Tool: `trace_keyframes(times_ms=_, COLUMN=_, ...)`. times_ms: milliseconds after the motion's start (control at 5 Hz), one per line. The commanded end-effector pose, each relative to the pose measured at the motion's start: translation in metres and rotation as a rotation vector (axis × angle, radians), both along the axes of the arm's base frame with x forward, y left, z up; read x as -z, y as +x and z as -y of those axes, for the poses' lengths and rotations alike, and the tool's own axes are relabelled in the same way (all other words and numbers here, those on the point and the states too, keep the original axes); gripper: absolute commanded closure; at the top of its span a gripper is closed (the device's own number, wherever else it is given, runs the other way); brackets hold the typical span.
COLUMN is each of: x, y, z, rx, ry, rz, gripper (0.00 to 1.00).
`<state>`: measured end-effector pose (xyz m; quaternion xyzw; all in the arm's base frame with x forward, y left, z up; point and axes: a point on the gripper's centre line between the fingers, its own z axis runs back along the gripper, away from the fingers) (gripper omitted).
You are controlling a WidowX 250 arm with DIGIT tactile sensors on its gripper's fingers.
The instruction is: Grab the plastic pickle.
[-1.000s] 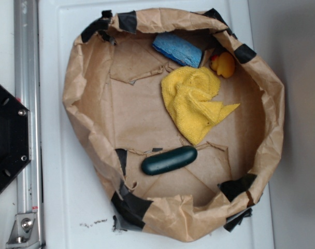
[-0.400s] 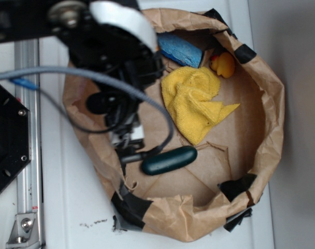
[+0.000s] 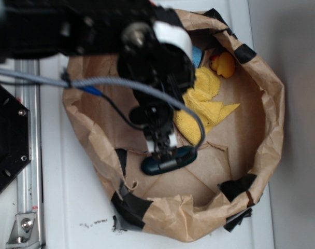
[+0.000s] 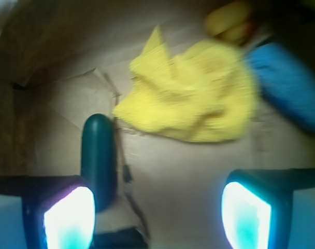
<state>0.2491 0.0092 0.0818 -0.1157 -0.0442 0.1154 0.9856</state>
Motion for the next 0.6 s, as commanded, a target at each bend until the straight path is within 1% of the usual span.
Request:
trace_keyframes(times_ms=0, x=0.027, y=0.001, z=0.058, rx=0.105, ry=0.040, rz=-0.027, gripper=0.00)
trace_keyframes(times_ms=200, x=0.053, y=-0.003, z=0.063, rx=0.164, ry=0.102, rz=-0.007, gripper=0.00)
trace_keyframes(times_ms=400, x=0.063, y=-0.002, z=0.050, rx=0.161, ry=0.166, rz=0.044, gripper=1.00)
